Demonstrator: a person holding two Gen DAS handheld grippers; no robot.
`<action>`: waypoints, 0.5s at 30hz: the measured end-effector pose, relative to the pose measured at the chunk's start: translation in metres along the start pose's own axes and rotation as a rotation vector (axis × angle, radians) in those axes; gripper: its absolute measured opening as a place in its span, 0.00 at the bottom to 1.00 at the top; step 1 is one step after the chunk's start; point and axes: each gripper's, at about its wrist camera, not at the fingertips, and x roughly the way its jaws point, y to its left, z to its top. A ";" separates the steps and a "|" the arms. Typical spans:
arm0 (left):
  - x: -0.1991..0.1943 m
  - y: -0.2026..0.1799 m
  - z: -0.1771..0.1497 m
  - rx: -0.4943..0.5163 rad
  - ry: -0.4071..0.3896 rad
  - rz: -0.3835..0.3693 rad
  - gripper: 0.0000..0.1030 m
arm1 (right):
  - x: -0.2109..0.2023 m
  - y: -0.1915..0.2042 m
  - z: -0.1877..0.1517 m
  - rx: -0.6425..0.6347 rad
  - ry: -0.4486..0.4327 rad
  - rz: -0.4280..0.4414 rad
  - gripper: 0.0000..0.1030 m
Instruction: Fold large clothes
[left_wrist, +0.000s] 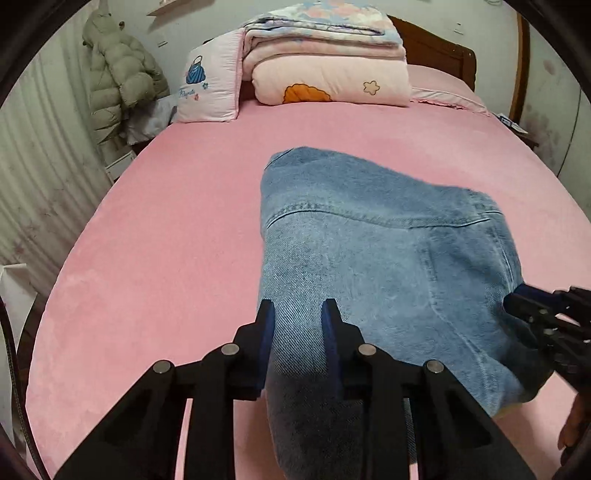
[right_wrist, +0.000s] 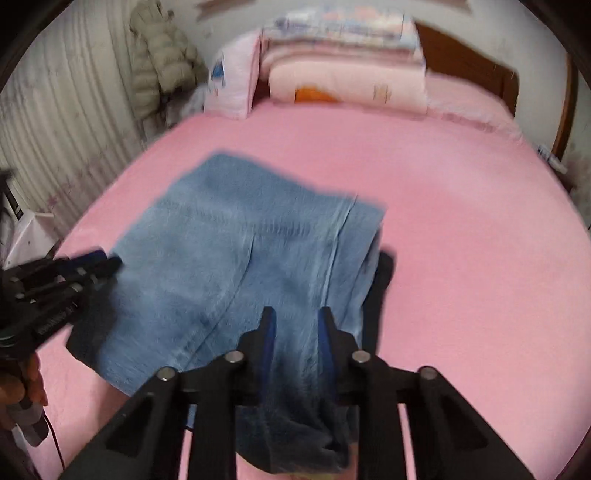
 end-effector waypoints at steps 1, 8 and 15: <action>0.002 0.001 -0.003 0.005 -0.003 0.002 0.25 | 0.009 -0.001 -0.005 -0.005 0.013 -0.037 0.11; 0.006 -0.009 -0.016 0.077 -0.058 0.022 0.26 | 0.035 -0.020 -0.026 0.032 0.047 -0.020 0.04; -0.001 -0.007 -0.009 0.043 -0.027 0.028 0.34 | 0.013 -0.018 -0.017 0.057 0.084 -0.030 0.08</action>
